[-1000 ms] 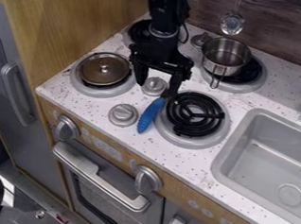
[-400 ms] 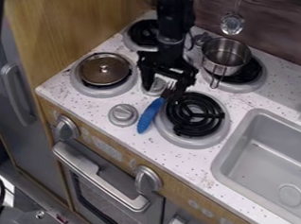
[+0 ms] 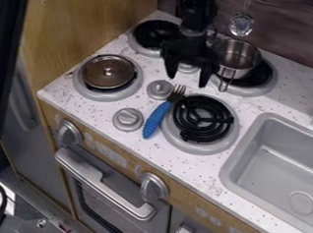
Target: Put the silver pot on the bottom right burner
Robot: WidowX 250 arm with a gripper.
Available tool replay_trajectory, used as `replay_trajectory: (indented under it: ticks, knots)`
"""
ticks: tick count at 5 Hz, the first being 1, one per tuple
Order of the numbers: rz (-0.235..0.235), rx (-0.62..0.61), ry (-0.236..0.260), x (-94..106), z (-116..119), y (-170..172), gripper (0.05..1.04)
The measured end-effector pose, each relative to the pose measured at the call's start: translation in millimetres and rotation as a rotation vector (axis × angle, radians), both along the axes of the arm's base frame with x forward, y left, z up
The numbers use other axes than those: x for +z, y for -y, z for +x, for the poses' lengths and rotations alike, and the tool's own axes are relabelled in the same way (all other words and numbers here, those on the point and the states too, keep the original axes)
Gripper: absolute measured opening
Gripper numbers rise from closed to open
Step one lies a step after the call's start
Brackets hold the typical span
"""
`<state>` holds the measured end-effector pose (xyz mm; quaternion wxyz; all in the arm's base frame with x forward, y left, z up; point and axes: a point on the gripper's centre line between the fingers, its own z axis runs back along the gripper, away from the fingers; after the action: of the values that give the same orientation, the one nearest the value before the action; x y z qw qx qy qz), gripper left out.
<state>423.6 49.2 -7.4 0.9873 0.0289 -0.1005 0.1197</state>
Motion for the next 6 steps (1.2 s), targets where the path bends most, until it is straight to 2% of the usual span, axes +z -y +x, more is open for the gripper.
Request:
replay_trajectory:
  ticks: [2,3,4,6]
  knots:
    - [-0.003,0.092,0.103,1.3,48,-7,0.999]
    - [-0.004,0.107,0.121,-3.6,63,-8,0.999]
    - [-0.006,0.117,0.117,-13.7,77,-8,0.999]
    - [-0.001,0.119,0.085,-33.3,87,5,0.967]
